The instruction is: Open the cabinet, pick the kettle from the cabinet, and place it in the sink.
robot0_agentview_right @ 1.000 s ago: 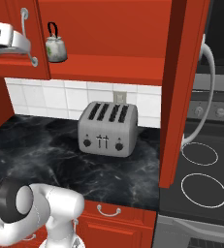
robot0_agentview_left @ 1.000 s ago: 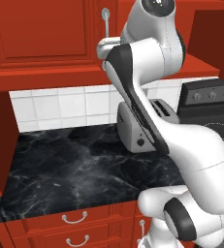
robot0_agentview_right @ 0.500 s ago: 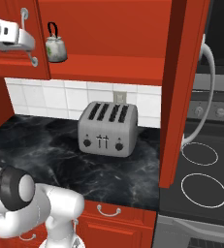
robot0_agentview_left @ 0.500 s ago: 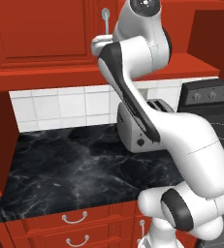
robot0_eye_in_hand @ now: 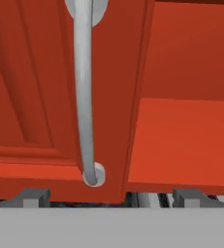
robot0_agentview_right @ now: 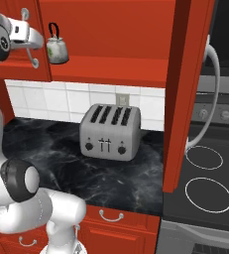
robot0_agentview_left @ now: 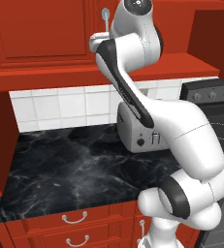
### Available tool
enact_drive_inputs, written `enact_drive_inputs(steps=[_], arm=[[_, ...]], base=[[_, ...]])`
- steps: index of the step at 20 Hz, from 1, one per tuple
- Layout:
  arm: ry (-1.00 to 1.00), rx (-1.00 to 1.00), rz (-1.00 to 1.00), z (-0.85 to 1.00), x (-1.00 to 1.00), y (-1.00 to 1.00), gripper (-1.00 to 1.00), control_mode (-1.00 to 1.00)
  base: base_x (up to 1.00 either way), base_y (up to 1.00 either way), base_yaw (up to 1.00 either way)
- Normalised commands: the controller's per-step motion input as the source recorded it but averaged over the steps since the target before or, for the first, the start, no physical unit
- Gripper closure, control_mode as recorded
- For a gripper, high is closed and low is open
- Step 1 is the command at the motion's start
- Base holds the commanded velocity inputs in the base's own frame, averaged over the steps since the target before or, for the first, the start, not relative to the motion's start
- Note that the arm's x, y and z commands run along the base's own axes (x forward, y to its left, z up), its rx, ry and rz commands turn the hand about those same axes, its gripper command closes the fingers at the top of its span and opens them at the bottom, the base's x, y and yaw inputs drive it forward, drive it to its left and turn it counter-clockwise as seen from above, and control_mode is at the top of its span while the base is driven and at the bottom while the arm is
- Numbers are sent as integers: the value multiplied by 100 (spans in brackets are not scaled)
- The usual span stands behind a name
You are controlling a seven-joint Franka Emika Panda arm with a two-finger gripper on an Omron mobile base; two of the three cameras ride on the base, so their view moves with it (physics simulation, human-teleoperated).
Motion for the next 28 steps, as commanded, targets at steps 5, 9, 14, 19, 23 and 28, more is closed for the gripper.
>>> enact_drive_inputs(steps=[5, 9, 14, 19, 23, 28], arm=[[0, 0, 0, -1, 36, 12, -100, -100], [0, 0, 0, 0, 33, 11, -100, -100], [0, 0, 0, 0, 32, 2, -100, -100], [0, 0, 0, -2, 33, 9, -100, -100], [0, 0, 0, -4, 29, 19, -100, -100], [0, 0, -2, -4, 24, 20, -100, -100]], base=[[0, 0, 0], [0, 0, 0], [0, 0, 0], [0, 0, 0], [0, 0, 0], [0, 0, 0]])
